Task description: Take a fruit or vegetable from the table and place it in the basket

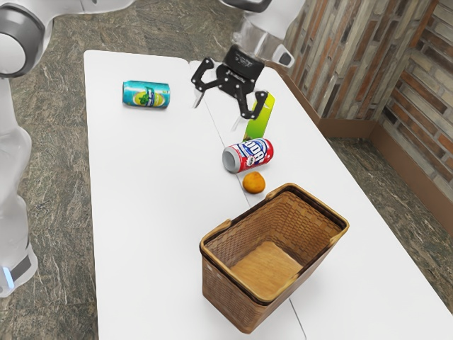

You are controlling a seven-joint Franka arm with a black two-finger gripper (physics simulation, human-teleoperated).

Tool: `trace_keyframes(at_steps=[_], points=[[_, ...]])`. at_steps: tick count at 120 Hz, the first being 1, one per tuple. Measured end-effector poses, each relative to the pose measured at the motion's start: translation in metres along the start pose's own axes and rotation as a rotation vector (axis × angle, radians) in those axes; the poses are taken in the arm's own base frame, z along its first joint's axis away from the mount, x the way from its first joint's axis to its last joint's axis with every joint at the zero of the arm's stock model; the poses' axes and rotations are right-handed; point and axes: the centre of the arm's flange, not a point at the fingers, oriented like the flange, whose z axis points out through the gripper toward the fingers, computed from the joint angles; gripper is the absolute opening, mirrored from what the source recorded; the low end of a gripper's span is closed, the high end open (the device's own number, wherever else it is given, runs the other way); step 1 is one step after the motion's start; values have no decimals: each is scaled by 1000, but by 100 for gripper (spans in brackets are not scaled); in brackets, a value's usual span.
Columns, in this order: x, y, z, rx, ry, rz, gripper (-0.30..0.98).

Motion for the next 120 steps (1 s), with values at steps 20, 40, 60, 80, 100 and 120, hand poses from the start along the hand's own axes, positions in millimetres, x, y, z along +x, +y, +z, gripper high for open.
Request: trace_keyframes(at_steps=[20, 40, 60, 80, 100, 120], points=[[8, -2, -15, -100, 16, -285, 69], [3, 12, -15, -130, 17, -468, 69], [39, 24, -4, -110, 24, -620, 69], [79, 15, -2, -90, 155, -537, 69], [120, 19, 1, -93, 239, -350, 69], [114, 37, 7, -89, 283, -144, 69]])
